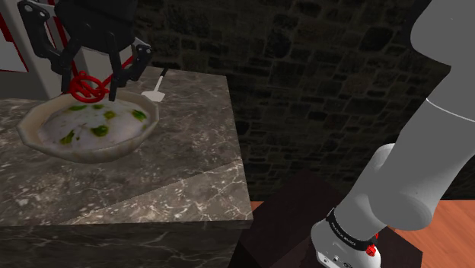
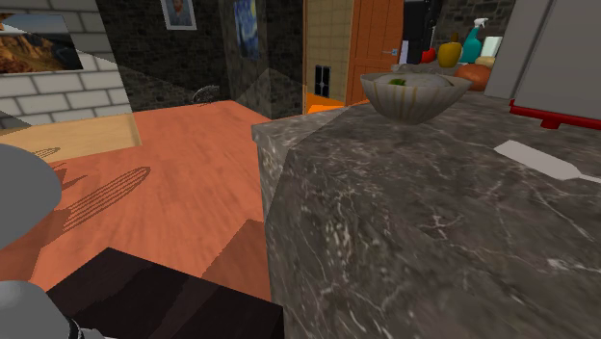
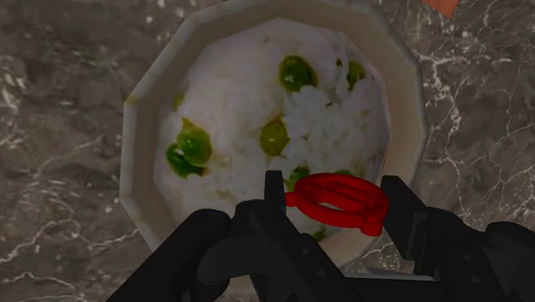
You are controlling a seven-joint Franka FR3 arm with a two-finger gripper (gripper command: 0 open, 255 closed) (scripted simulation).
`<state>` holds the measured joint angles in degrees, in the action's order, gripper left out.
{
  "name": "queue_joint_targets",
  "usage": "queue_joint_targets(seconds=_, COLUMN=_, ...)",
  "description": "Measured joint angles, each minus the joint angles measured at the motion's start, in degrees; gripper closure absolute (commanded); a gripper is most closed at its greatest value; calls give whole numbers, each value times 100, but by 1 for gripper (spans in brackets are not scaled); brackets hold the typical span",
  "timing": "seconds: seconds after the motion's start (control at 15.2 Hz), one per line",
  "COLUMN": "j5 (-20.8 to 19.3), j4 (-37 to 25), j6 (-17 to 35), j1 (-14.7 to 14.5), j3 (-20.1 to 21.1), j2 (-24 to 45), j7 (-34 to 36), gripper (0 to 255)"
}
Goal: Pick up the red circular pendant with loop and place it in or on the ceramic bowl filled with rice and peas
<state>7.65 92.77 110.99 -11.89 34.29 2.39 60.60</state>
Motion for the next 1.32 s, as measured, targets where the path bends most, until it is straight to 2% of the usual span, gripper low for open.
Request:
queue_joint_targets(seconds=0.13, j5=1, j4=5, j6=4, j1=0, j3=0, j2=-2, j7=-1, gripper=255)
queue_joint_targets(seconds=0.2, j5=1, j4=5, j6=4, j1=0, j3=0, j2=-2, j7=-1, gripper=0)
queue_joint_targets(seconds=0.59, j5=1, j4=5, j6=4, j1=0, j3=0, j2=-2, j7=-1, gripper=0)
queue_joint_targets(seconds=0.92, j5=39, j4=-554, j6=-611, j1=52, j3=-42, j2=-68, j7=-9, gripper=0)
queue_joint_targets(seconds=1.32, j5=73, j4=-583, j6=-690, j1=71, j3=-57, j2=-115, j7=-34, gripper=0)
